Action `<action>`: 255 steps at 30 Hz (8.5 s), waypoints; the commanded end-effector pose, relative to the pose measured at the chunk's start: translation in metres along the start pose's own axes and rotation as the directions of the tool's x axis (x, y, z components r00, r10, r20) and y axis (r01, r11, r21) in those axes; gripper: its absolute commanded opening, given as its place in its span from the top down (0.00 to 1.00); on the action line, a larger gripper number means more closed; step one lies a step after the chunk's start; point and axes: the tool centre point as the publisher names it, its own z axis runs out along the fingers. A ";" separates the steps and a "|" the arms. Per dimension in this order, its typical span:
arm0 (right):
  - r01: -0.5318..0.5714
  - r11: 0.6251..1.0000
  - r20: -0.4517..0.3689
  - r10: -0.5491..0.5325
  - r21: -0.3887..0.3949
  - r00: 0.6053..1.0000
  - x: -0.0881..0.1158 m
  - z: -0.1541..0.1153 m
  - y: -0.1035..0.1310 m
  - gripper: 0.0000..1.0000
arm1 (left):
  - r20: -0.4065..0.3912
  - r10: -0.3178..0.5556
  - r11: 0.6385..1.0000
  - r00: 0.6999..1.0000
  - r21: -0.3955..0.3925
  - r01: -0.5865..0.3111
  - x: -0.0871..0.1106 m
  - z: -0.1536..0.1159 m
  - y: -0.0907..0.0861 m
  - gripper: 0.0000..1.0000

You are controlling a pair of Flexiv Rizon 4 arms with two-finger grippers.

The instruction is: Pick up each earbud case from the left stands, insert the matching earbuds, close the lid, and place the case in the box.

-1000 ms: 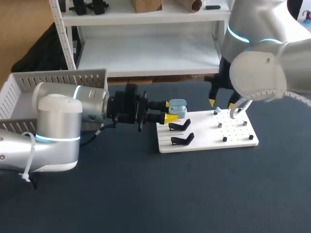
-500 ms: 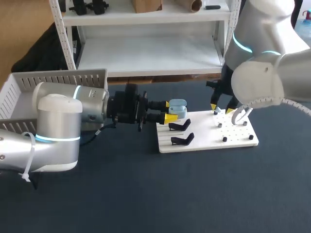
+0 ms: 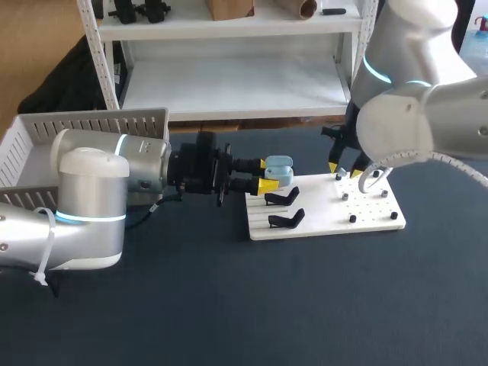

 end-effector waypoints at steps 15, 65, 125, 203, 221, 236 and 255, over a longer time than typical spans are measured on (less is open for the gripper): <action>-0.016 1.000 -0.007 0.016 -0.009 1.000 -0.002 0.006 -0.002 0.73 | 0.003 0.001 1.000 1.000 0.000 -0.001 0.001 0.000 0.000 1.00; 0.264 0.963 -0.058 -0.267 -0.063 0.962 0.082 -0.177 0.042 1.00 | 0.003 0.001 1.000 1.000 0.000 -0.001 0.001 0.000 0.000 1.00; 0.495 0.868 -0.161 -0.482 0.050 0.861 0.136 -0.120 0.138 1.00 | 0.003 0.001 1.000 1.000 0.000 -0.001 0.001 0.000 0.000 1.00; 0.458 0.887 -0.156 -0.446 0.049 0.881 0.129 -0.099 0.137 1.00 | 0.003 0.001 1.000 1.000 0.000 -0.001 0.001 0.000 0.000 1.00; 0.340 0.939 -0.099 -0.335 0.044 0.937 0.106 -0.135 0.128 0.00 | 0.003 0.001 1.000 1.000 0.000 -0.001 0.001 0.000 0.000 1.00; 0.101 0.989 -0.102 -0.089 0.110 0.991 0.051 -0.097 0.085 0.00 | 0.003 0.001 1.000 1.000 0.000 -0.001 0.001 0.000 0.000 1.00; 0.123 0.992 -0.210 -0.113 0.035 0.971 0.104 -0.104 0.069 0.00 | 0.003 0.001 1.000 1.000 0.000 -0.001 0.001 0.000 0.000 1.00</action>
